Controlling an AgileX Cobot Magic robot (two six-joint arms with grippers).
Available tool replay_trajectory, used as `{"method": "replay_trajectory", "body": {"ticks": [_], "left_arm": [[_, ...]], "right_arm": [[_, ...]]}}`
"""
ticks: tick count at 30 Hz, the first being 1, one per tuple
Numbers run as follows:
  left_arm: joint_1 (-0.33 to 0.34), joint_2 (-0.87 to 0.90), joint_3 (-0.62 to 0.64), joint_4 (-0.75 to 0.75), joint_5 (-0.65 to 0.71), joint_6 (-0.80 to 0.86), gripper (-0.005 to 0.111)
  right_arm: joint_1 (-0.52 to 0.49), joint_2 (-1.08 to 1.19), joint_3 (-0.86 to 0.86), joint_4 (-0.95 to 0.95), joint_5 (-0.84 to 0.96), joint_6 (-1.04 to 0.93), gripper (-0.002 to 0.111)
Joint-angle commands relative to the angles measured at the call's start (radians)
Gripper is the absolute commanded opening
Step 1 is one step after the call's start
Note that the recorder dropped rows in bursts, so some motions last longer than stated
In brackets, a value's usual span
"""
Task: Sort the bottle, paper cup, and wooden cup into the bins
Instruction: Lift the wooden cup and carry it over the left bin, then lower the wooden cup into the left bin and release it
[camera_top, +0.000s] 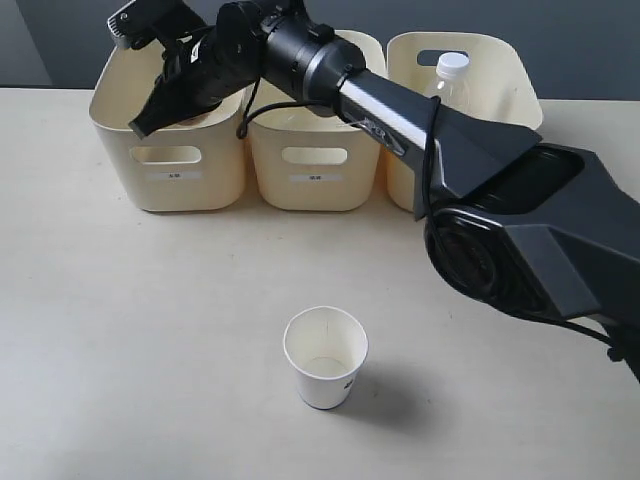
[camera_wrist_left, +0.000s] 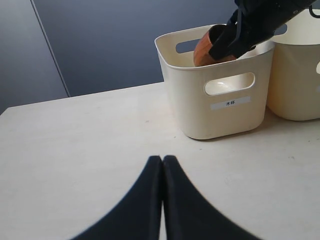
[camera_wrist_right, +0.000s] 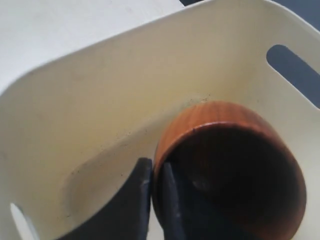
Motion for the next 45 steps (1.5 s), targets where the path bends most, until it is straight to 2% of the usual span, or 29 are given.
{"method": "replay_trajectory", "body": {"ticks": [1, 14, 35, 37, 42, 45], "left_arm": [[-0.004, -0.005, 0.001, 0.000, 0.002, -0.002, 0.000], [-0.004, -0.005, 0.001, 0.000, 0.002, -0.002, 0.000], [-0.004, -0.005, 0.001, 0.000, 0.002, -0.002, 0.000], [-0.004, -0.005, 0.001, 0.000, 0.002, -0.002, 0.000], [-0.004, -0.005, 0.001, 0.000, 0.002, -0.002, 0.000], [-0.004, -0.005, 0.001, 0.000, 0.002, -0.002, 0.000]], "right_arm": [[-0.006, 0.001, -0.012, 0.013, -0.036, 0.001, -0.001], [-0.006, 0.019, -0.012, 0.015, -0.082, -0.001, -0.001], [-0.006, 0.019, -0.012, 0.016, -0.028, 0.022, -0.001], [-0.006, 0.019, -0.012, 0.016, -0.024, 0.022, 0.004], [-0.006, 0.019, -0.012, 0.016, -0.016, 0.039, 0.029], [-0.006, 0.019, -0.012, 0.015, -0.018, 0.049, 0.032]]}}
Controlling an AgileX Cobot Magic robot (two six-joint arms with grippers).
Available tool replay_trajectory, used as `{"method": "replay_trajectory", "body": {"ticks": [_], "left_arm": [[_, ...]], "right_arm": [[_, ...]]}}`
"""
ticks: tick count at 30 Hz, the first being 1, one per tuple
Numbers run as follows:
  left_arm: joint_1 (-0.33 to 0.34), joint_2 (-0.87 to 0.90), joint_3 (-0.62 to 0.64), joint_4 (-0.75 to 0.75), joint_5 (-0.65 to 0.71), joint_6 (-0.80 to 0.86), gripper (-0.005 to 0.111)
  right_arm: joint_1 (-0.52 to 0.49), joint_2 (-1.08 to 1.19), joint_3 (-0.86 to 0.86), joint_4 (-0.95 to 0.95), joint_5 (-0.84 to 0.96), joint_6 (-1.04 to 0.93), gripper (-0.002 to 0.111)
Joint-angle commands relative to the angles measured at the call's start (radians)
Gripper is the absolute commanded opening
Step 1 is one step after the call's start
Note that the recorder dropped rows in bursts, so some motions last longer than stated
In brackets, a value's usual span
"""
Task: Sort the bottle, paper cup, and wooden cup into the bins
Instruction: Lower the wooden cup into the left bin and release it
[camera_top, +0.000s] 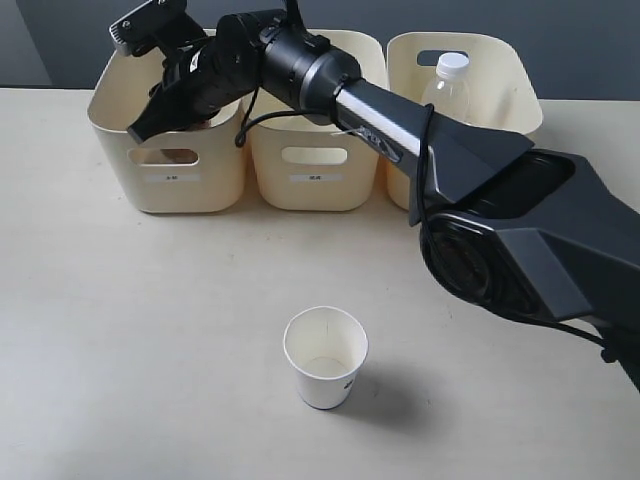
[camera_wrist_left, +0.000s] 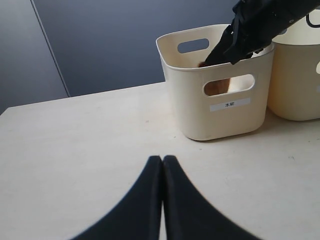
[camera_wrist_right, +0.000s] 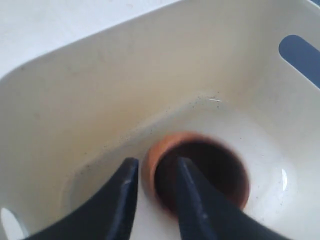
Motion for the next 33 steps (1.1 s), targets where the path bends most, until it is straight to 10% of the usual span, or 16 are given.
{"method": "replay_trajectory", "body": {"ticks": [1, 24, 33], "left_arm": [[-0.004, -0.005, 0.001, 0.000, 0.002, -0.002, 0.000], [-0.004, -0.005, 0.001, 0.000, 0.002, -0.002, 0.000], [-0.004, -0.005, 0.001, 0.000, 0.002, -0.002, 0.000]], "right_arm": [[-0.006, -0.001, -0.008, -0.002, -0.005, 0.014, 0.032], [0.000, -0.074, -0.008, -0.002, -0.004, 0.014, 0.032], [0.096, -0.326, -0.008, -0.211, 0.560, -0.023, 0.032]]}}
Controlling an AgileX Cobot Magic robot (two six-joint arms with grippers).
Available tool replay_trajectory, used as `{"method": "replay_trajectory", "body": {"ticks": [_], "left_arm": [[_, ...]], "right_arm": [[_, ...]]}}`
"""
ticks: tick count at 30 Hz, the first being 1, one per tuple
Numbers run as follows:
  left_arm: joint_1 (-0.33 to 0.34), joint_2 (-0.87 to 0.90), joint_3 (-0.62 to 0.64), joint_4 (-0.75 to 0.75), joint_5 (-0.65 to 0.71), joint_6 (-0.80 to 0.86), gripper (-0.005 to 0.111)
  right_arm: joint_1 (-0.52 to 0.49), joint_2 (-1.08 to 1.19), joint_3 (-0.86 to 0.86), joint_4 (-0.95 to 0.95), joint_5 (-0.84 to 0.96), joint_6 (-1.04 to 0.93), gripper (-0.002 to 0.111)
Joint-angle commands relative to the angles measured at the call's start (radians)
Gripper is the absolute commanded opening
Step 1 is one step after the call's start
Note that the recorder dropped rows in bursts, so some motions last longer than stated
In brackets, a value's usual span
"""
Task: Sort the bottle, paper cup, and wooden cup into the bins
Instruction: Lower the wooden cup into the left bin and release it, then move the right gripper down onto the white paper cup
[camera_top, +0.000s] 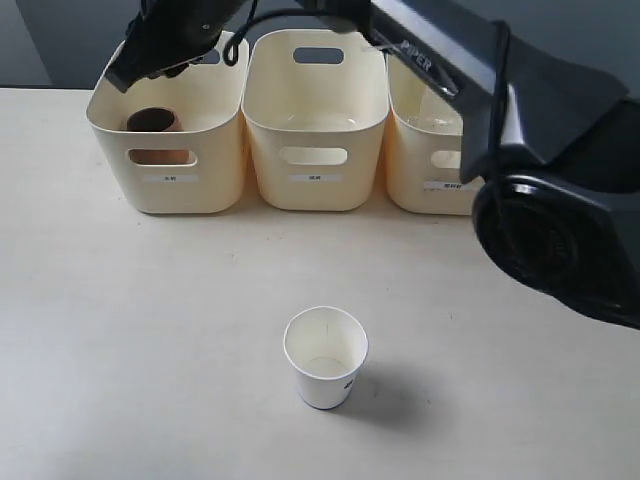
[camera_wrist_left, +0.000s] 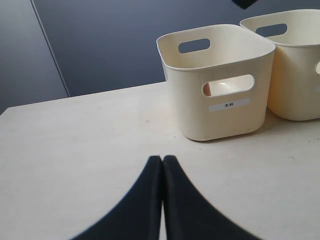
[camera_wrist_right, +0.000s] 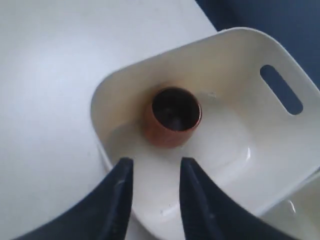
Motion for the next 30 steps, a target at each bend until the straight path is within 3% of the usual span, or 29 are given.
{"method": "replay_trajectory", "body": {"ticks": [1, 14, 21, 30], "left_arm": [[-0.004, -0.005, 0.001, 0.000, 0.002, -0.002, 0.000], [-0.004, -0.005, 0.001, 0.000, 0.002, -0.002, 0.000], [-0.004, -0.005, 0.001, 0.000, 0.002, -0.002, 0.000], [-0.004, -0.005, 0.001, 0.000, 0.002, -0.002, 0.000]], "right_arm": [[0.061, -0.113, -0.006, -0.103, 0.198, -0.009, 0.032], [0.240, -0.314, 0.094, -0.123, 0.198, 0.073, 0.032], [0.274, -0.476, 0.465, -0.195, 0.198, 0.110, 0.032], [0.274, -0.675, 0.899, -0.149, 0.198, 0.122, 0.032]]}}
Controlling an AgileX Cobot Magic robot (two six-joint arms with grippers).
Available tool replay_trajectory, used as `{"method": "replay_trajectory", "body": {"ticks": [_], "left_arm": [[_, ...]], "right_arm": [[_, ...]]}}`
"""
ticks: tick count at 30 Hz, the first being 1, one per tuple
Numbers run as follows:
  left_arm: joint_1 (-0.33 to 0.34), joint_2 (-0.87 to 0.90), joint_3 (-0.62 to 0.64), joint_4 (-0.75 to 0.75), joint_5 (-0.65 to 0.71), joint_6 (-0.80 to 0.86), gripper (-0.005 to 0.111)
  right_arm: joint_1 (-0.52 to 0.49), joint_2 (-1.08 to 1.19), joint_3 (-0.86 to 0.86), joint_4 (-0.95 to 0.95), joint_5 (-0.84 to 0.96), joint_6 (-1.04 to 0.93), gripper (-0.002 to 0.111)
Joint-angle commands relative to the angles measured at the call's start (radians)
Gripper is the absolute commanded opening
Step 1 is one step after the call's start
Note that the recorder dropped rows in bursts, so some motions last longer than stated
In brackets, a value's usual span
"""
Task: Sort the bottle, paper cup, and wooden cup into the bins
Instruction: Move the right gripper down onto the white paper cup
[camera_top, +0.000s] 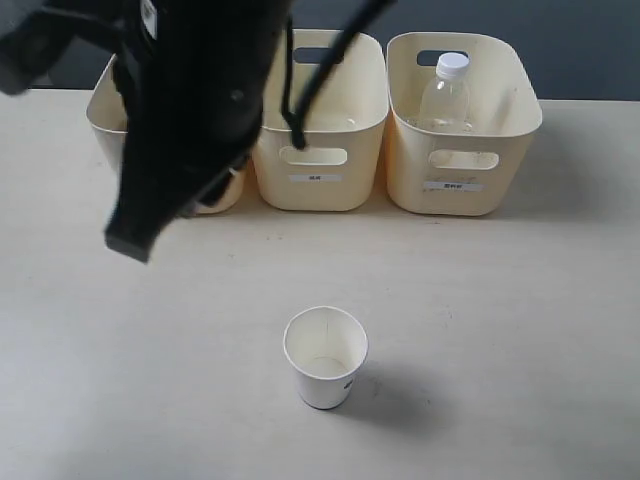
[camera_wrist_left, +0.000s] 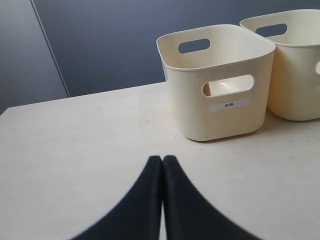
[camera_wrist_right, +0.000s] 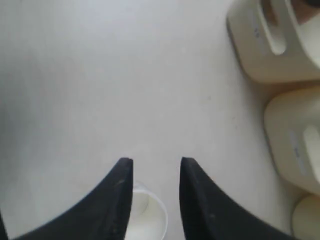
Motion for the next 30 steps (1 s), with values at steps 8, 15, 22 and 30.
{"method": "replay_trajectory", "body": {"ticks": [8, 15, 22, 30], "left_arm": [[-0.004, -0.005, 0.001, 0.000, 0.002, -0.002, 0.000], [-0.004, -0.005, 0.001, 0.004, 0.002, -0.002, 0.000], [-0.004, -0.005, 0.001, 0.004, 0.002, -0.002, 0.000], [-0.004, -0.005, 0.001, 0.007, 0.002, -0.002, 0.000]], "right_arm": [[0.001, -0.062, 0.401, 0.015, 0.003, -0.024, 0.032], [0.001, 0.012, 0.430, 0.015, 0.003, -0.056, 0.052], [0.001, 0.073, 0.430, 0.015, -0.022, -0.059, 0.052], [0.001, 0.112, 0.430, 0.015, -0.058, -0.073, 0.052]]}}
